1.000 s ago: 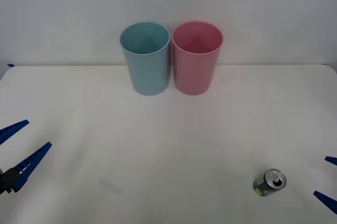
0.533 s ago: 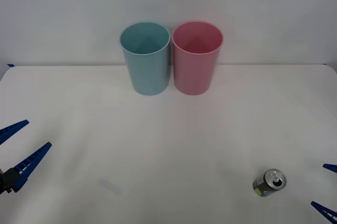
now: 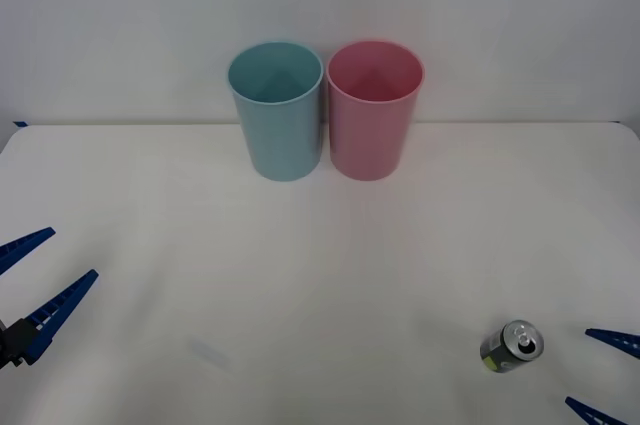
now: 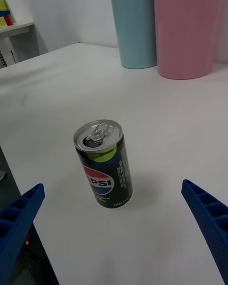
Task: Grasp the object on the table and drop it into the matching bin: aluminum can to the light blue bin, PET bottle to the pink bin.
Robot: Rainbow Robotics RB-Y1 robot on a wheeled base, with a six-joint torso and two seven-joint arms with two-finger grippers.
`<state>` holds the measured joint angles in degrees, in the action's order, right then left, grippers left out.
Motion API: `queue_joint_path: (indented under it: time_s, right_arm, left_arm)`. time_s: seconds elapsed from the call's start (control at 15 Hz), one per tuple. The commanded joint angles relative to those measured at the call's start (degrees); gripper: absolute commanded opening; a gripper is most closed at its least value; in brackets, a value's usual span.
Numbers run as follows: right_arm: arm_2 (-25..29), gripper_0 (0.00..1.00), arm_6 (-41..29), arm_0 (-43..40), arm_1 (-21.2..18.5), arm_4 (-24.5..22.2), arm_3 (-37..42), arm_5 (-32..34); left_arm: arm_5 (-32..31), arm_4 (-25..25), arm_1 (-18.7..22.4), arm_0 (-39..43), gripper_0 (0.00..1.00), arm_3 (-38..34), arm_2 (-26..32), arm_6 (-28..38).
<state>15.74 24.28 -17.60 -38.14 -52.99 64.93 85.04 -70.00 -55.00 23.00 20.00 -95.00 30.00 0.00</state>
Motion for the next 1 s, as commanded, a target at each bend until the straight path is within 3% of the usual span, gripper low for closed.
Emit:
queue_joint_path:
  time_s: [0.07, 0.53, 1.0]
  right_arm:
    - [-0.1, 1.0, 0.9, 0.6, 2.4, -1.2, -0.1, -1.2]
    - [-0.1, 1.0, 3.3, 2.4, 8.0, -4.3, -0.2, -4.7]
    - [-3.4, 1.0, 5.2, 4.3, 10.3, -4.7, -0.1, -8.7]
  left_arm:
    - [0.0, 0.0, 0.0, 0.0, 1.0, 0.0, 0.0, 0.0]
    - [0.0, 0.0, 0.0, 0.0, 1.0, 0.0, 0.0, 0.0]
    - [0.0, 0.0, 0.0, 0.0, 1.0, 0.0, 0.0, 0.0]
